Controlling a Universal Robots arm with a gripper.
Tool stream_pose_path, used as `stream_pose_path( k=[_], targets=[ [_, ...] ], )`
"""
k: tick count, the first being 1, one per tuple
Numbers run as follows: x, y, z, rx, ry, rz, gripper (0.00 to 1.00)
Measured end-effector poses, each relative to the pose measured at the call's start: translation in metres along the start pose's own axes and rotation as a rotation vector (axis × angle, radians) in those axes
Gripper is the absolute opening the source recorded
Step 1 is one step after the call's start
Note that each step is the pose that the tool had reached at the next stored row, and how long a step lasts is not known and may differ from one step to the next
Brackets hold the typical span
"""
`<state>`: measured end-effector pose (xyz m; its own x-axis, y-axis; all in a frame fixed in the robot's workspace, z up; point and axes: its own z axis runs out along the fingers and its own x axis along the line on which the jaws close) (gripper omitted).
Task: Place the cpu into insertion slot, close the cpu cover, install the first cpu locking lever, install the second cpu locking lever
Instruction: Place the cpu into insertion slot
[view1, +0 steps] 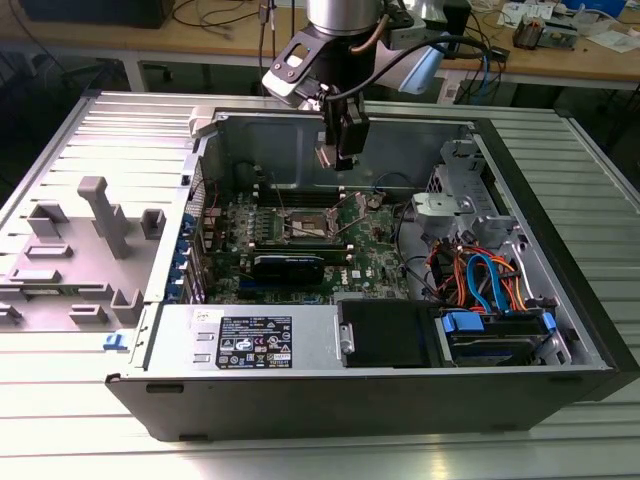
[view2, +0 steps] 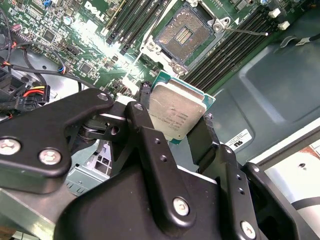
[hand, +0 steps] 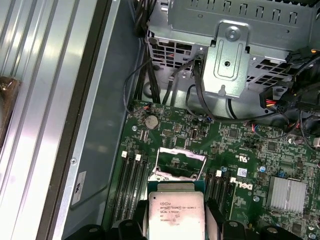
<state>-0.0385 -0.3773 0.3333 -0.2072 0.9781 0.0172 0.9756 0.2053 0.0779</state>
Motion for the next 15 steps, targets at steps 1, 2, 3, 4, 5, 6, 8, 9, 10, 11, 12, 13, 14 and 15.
stream_pose_path(
  k=[1, 2, 3, 4, 5, 6, 8, 9, 10, 11, 12, 13, 14, 15],
  targets=[
    [0.0000, 0.0000, 0.0000, -0.0001, 0.0000, 0.000, 0.54],
    [0.0000, 0.0000, 0.0000, 0.0000, 0.0000, 0.000, 0.54],
    [0.0000, 0.0000, 0.0000, 0.0000, 0.0000, 0.000, 0.54],
    [0.0000, 0.0000, 0.0000, 0.0000, 0.0000, 0.000, 0.54],
    [0.0000, 0.0000, 0.0000, 0.0000, -0.0001, 0.001, 0.54],
    [0.0000, 0.0000, 0.0001, -0.0001, -0.0001, 0.002, 0.54],
    [0.0000, 0.0000, 0.0007, -0.0001, -0.0015, 0.012, 0.54],
    [0.0000, -0.0001, 0.0012, -0.0003, -0.0022, 0.020, 0.54],
    [0.0000, -0.0001, 0.0018, -0.0005, -0.0028, 0.028, 0.54],
    [0.0000, -0.0002, 0.0028, -0.0007, -0.0040, 0.044, 0.54],
    [-0.0001, -0.0003, 0.0041, -0.0011, -0.0063, 0.071, 0.54],
    [0.0000, -0.0004, 0.0049, -0.0014, -0.0075, 0.089, 0.54],
    [-0.0001, -0.0004, 0.0056, -0.0018, -0.0088, 0.105, 0.54],
    [-0.0001, -0.0005, 0.0065, -0.0020, -0.0102, 0.123, 0.54]
  ],
)
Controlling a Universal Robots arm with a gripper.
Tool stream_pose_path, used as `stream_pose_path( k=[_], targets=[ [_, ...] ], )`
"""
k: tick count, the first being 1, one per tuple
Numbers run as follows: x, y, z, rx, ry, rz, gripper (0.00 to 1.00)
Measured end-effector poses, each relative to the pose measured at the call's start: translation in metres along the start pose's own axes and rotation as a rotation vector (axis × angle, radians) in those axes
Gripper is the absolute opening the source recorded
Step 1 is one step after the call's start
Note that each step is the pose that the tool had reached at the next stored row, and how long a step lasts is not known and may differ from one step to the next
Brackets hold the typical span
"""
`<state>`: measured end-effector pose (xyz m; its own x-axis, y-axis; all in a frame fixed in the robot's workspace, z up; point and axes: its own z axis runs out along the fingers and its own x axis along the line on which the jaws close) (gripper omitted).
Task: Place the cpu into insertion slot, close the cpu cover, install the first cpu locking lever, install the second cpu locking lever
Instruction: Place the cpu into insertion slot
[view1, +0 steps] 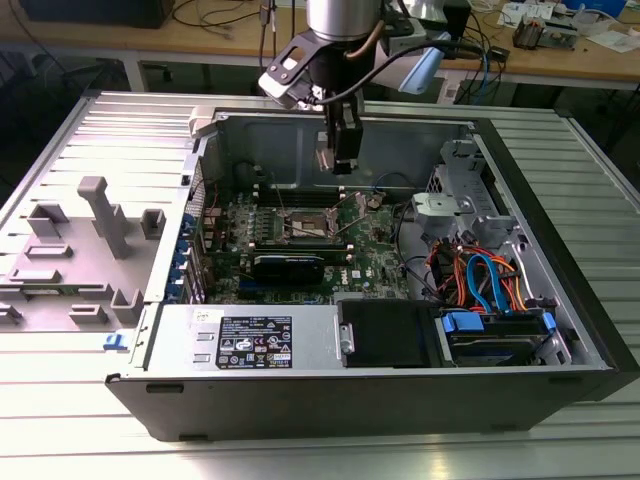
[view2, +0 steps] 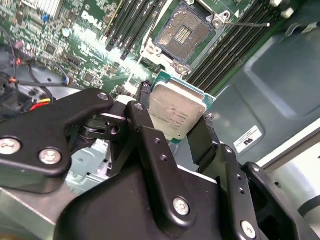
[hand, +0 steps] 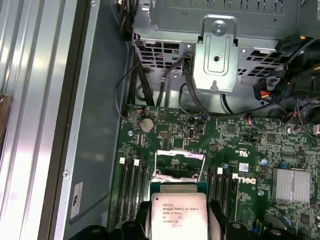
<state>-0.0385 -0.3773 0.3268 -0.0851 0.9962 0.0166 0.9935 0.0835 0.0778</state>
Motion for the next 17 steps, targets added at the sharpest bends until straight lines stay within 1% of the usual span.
stream_pose_path(
  k=[2, 5, 8, 9, 10, 11, 14, 16, 17],
  targets=[
    [0.0000, -0.0001, 0.0016, -0.0004, -0.0023, 0.028, 0.54],
    [0.0001, -0.0016, 0.0022, -0.0006, -0.0032, 0.039, 0.54],
    [0.0004, -0.0057, 0.0041, -0.0009, -0.0047, 0.055, 0.54],
    [0.0004, -0.0062, 0.0044, -0.0035, -0.0056, 0.057, 0.54],
    [0.0004, -0.0063, 0.0051, -0.0105, -0.0117, 0.056, 0.54],
    [0.0004, -0.0065, 0.0057, -0.0135, -0.0151, 0.056, 0.54],
    [0.0009, -0.0078, 0.0095, -0.0164, -0.0159, 0.056, 0.54],
    [0.0020, -0.0111, 0.0148, -0.0166, -0.0142, 0.056, 0.54],
    [0.0021, -0.0117, 0.0157, -0.0166, -0.0140, 0.056, 0.54]
  ],
)
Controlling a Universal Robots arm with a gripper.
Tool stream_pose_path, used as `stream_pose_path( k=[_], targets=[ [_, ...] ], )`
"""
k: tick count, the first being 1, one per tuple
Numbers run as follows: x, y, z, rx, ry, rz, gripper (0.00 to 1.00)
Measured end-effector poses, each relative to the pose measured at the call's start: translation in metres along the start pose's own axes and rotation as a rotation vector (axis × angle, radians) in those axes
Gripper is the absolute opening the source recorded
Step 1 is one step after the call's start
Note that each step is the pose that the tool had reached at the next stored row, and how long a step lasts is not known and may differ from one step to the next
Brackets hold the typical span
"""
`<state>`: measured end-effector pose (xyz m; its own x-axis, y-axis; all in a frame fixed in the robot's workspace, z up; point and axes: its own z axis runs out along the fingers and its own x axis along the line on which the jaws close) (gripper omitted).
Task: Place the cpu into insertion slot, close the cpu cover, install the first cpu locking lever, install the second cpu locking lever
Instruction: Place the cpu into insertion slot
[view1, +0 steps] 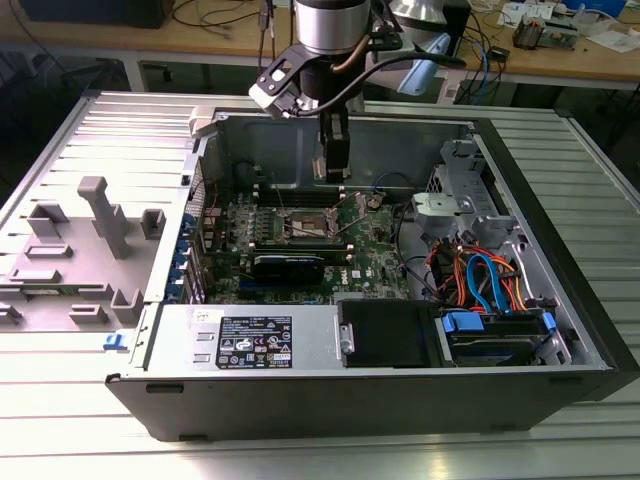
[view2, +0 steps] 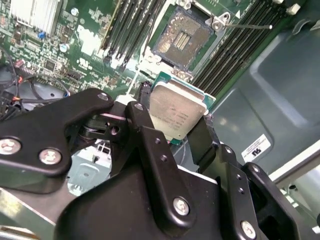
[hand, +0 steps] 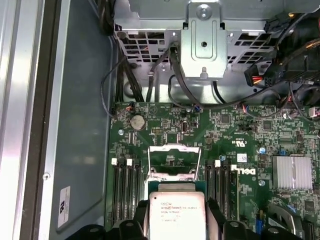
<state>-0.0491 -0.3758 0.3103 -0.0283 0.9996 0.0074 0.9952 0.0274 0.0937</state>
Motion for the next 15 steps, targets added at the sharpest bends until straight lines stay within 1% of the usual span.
stream_pose_path(
  k=[4, 9, 13, 15],
  targets=[
    [0.0010, -0.0047, 0.0057, -0.0001, 0.0013, 0.000, 0.54],
    [0.0021, -0.0101, 0.0152, -0.0001, 0.0013, 0.001, 0.54],
    [0.0030, -0.0179, 0.0226, -0.0001, 0.0004, 0.010, 0.54],
    [0.0035, -0.0183, 0.0261, -0.0001, -0.0003, 0.017, 0.54]
  ],
)
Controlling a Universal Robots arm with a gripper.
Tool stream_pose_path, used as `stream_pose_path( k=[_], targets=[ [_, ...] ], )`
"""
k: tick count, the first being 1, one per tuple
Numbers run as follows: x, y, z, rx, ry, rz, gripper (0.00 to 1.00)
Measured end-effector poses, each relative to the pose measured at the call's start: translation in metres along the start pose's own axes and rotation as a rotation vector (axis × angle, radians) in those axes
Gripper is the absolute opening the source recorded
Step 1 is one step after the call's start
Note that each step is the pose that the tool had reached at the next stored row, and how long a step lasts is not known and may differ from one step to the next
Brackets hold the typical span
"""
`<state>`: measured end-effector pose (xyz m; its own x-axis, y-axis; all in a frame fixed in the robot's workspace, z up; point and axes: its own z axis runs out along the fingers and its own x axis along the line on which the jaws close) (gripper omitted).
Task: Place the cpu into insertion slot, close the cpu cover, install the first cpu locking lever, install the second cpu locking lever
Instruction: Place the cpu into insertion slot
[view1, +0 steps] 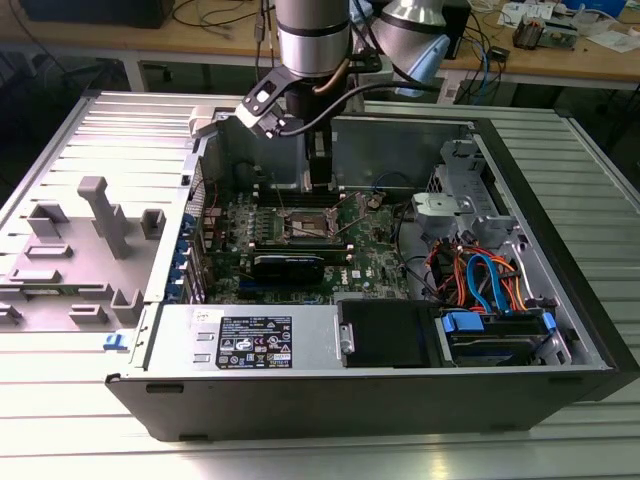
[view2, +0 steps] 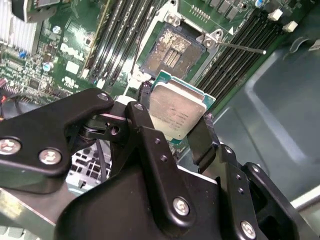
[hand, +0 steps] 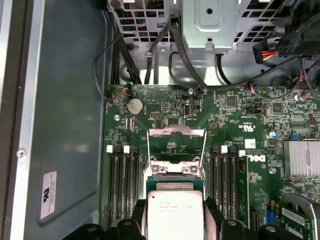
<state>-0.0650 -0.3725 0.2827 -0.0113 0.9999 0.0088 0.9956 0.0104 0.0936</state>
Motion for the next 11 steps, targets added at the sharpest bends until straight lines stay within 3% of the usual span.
stream_pose_path(
  k=[11],
  targets=[
    [-0.0001, -0.0048, 0.0210, -0.0002, -0.0004, 0.005, 0.54]
  ],
)
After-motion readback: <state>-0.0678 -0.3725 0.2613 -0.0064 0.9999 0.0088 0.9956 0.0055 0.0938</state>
